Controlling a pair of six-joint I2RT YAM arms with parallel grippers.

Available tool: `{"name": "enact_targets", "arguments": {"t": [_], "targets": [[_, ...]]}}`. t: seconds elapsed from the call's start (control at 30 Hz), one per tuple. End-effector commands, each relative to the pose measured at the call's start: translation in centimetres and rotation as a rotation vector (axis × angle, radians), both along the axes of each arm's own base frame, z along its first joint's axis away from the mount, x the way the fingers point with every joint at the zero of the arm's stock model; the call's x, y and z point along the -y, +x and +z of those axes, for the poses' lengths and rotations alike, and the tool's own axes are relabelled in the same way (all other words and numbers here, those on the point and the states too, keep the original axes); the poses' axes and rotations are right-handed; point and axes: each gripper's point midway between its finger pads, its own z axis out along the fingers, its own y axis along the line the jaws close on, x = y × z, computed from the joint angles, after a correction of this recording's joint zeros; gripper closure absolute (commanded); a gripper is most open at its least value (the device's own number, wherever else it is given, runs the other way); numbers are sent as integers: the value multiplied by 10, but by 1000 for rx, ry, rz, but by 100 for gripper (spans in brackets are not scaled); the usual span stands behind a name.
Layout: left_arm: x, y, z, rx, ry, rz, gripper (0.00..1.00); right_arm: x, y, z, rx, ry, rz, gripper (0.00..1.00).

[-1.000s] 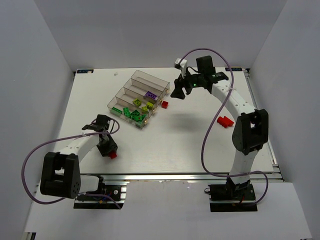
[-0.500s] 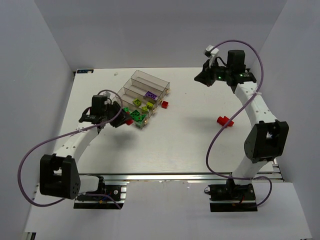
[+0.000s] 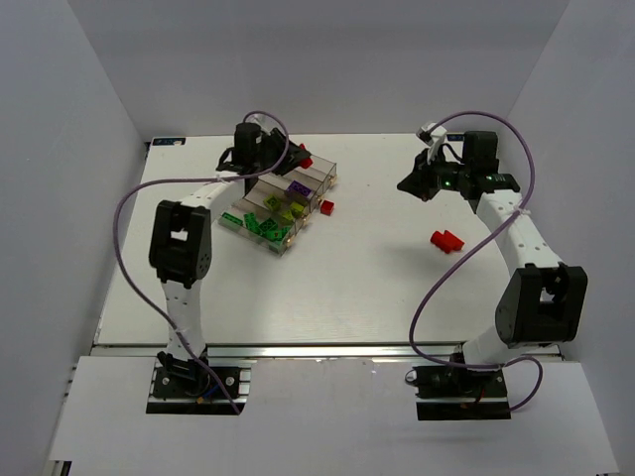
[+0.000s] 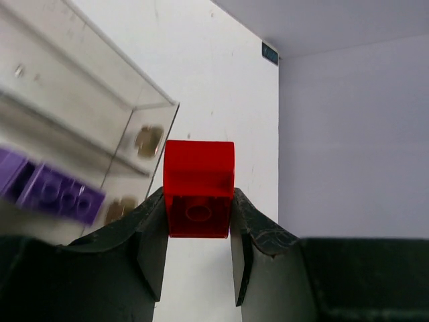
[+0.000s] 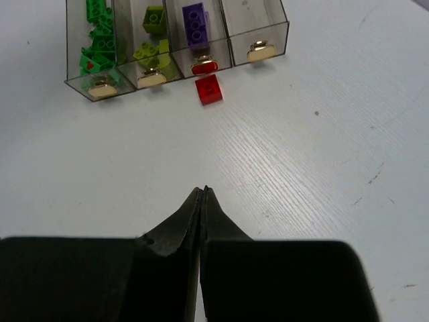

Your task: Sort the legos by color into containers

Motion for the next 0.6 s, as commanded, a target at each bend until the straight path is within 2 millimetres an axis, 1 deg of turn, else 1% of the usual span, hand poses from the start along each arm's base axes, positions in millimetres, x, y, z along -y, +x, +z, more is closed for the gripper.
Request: {"name": "enact_targets", "arguments": {"t": [0.0,0.03,0.07,0.13,0.17,0.2,0.23,0.27,0.3,0.37,0.4,0.43,0.47,0.5,0.57], "targets": [[19,32,20,71,-37,11,89,10,0,24,101,5,-12,100],[24,43,32,100,-46,18,89,13,-1,23,97,7,-19,100],[25,52,14,75,-35,32,89,16,0,24,97,10,-25,100],[25,63,8,69,-12,69,88,21,0,24,92,14,-39,100],[24,71,15,86,-5,84,87,24,0,25,94,15,-43,100],[23,76,5,76,10,104,85,26,1,25,94,16,-48,100],[21,78,-2,55,29,115,83,26,1,24,92,16,-48,100],[20,79,-6,40,41,121,81,26,1,24,89,16,-48,100],[20,84,-10,37,47,127,74,26,2,23,89,14,-51,100],[17,85,-22,3,82,135,69,27,3,21,85,10,-56,100],[17,87,-19,8,85,135,62,28,4,20,83,7,-61,100],[17,88,-27,-4,96,138,59,29,5,19,82,4,-65,100],[15,88,-30,-14,100,144,57,29,5,19,80,1,-70,97],[16,87,-32,-20,102,141,52,31,8,17,76,-9,-84,87],[15,87,-34,-27,110,147,45,34,8,13,64,-26,-101,77]]}}
